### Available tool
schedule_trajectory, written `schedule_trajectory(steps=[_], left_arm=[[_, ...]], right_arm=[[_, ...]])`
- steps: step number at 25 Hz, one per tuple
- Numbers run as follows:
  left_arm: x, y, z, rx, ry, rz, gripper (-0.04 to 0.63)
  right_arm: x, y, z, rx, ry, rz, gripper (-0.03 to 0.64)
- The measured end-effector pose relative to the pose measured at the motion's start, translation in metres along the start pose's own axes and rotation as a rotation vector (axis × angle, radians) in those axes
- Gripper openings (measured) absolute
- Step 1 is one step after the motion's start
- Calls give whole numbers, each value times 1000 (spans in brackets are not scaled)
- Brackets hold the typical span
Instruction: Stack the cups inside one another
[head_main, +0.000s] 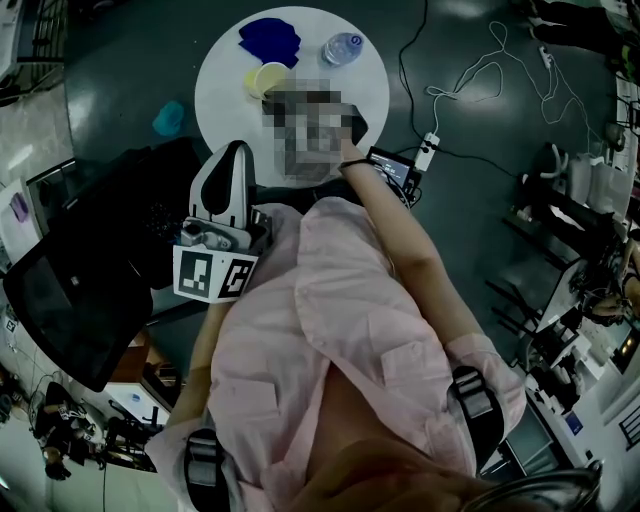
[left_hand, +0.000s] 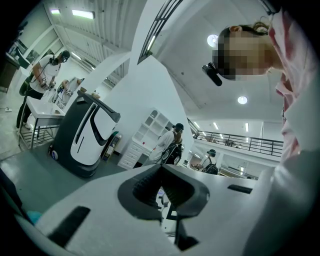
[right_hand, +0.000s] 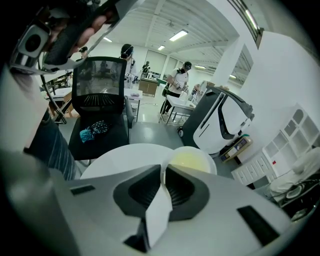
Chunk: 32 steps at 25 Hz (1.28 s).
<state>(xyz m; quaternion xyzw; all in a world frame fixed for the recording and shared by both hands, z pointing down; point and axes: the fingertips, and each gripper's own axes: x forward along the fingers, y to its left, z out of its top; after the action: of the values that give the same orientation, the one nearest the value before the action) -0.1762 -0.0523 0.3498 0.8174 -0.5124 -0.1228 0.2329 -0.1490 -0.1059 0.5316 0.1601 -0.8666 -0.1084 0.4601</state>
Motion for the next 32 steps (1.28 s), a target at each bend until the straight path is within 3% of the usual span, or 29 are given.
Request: schedule_trajectory(steps=[32], left_arm=[[2,13,2,-25,5,24,20]], right_arm=[[36,21,-18,-70,91,115,46]])
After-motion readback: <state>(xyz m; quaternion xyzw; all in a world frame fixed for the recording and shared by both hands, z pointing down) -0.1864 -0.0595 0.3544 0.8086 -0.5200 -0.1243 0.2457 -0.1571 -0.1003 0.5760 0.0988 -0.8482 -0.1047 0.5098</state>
